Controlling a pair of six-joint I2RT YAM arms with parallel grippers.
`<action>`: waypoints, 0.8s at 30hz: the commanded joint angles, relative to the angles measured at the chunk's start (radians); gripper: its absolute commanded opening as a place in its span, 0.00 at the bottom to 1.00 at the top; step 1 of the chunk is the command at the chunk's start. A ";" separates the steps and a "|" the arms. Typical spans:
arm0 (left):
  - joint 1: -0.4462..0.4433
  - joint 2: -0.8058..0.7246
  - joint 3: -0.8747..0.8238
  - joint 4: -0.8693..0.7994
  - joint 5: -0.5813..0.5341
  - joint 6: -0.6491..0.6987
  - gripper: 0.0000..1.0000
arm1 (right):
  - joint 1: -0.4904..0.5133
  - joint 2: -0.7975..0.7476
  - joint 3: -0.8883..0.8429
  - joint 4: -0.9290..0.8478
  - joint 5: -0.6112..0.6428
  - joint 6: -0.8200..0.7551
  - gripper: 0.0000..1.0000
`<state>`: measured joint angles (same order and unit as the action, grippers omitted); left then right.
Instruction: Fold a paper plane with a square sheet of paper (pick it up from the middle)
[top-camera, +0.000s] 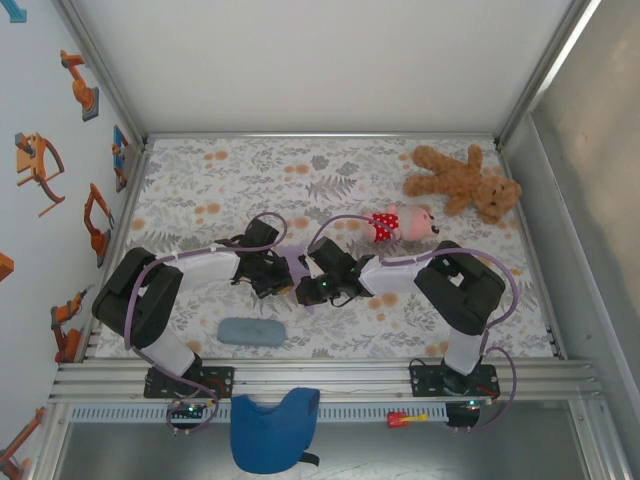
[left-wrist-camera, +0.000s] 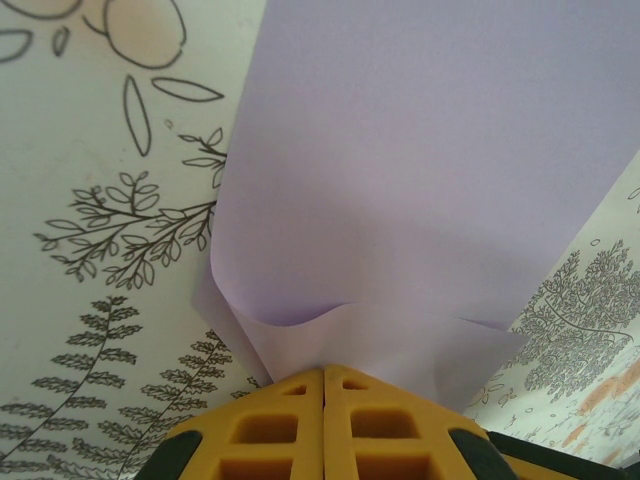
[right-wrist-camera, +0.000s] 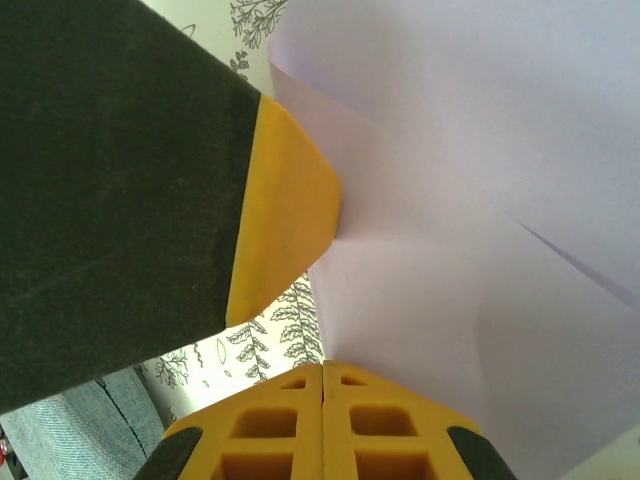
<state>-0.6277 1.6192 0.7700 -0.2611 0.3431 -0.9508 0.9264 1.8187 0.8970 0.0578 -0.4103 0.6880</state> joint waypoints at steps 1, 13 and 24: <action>-0.003 0.029 -0.021 -0.050 -0.035 -0.009 0.06 | 0.002 0.017 0.022 -0.034 0.010 -0.019 0.00; -0.004 0.038 -0.028 -0.068 -0.056 -0.011 0.06 | 0.003 0.014 -0.004 -0.076 -0.023 -0.037 0.00; 0.004 0.042 -0.035 -0.080 -0.067 -0.007 0.06 | 0.003 -0.099 -0.132 -0.129 -0.068 -0.044 0.00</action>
<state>-0.6277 1.6211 0.7700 -0.2619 0.3405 -0.9508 0.9260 1.7527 0.8085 0.0296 -0.4469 0.6544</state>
